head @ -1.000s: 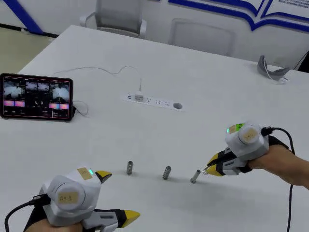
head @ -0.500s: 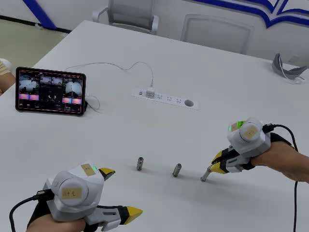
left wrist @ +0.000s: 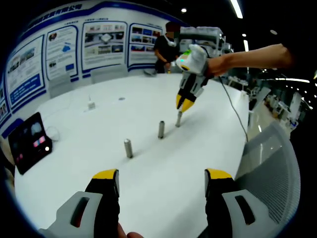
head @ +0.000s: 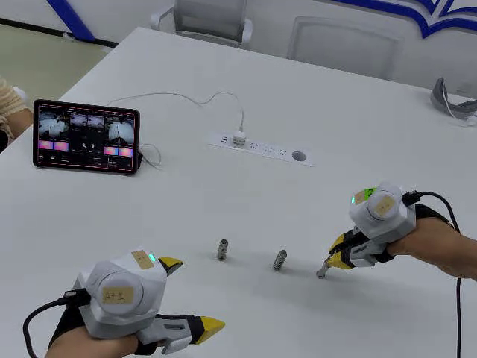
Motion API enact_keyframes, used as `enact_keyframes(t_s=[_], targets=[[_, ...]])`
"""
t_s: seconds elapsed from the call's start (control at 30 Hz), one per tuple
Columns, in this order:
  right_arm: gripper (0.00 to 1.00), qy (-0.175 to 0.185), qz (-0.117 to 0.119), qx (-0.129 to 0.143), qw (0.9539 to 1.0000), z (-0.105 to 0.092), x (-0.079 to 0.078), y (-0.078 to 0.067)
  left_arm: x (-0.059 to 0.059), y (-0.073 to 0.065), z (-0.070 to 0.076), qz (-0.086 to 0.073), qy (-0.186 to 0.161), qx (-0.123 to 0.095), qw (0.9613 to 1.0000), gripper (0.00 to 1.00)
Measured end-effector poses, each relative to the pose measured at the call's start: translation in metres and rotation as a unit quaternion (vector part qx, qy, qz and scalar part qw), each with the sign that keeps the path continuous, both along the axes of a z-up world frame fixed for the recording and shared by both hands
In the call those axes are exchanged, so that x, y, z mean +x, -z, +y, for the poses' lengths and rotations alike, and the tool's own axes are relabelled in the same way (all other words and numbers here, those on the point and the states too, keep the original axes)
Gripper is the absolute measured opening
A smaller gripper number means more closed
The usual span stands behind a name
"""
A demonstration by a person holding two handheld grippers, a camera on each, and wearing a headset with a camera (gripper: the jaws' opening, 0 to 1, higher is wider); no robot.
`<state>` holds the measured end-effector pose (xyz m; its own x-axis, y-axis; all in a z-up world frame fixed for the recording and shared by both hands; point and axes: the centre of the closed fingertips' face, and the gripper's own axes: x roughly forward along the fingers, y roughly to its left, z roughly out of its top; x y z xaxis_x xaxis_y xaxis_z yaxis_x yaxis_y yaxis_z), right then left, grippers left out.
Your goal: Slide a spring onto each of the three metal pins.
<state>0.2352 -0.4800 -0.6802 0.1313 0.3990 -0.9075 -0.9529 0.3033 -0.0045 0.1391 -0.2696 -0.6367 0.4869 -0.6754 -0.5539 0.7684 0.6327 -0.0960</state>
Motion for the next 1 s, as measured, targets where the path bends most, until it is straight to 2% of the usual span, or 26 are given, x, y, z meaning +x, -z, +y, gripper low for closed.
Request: enact_keyframes(t_s=[0.2,0.8,1.0], targets=[[0.13,-0.018,0.000,-0.019,0.9997,0.003,-0.003,0.010,0.001,-0.001,0.005,0.000,-0.004,0.002,1.0000,0.71],[0.13,-0.034,0.011,-0.043,0.9984,0.001,-0.005,0.035,0.001,-0.001,0.009,0.001,-0.010,0.009,0.9999,0.71],[0.13,-0.031,0.011,-0.043,0.9985,0.001,-0.006,0.041,0.002,-0.003,0.009,-0.001,-0.010,0.011,0.9999,0.71]])
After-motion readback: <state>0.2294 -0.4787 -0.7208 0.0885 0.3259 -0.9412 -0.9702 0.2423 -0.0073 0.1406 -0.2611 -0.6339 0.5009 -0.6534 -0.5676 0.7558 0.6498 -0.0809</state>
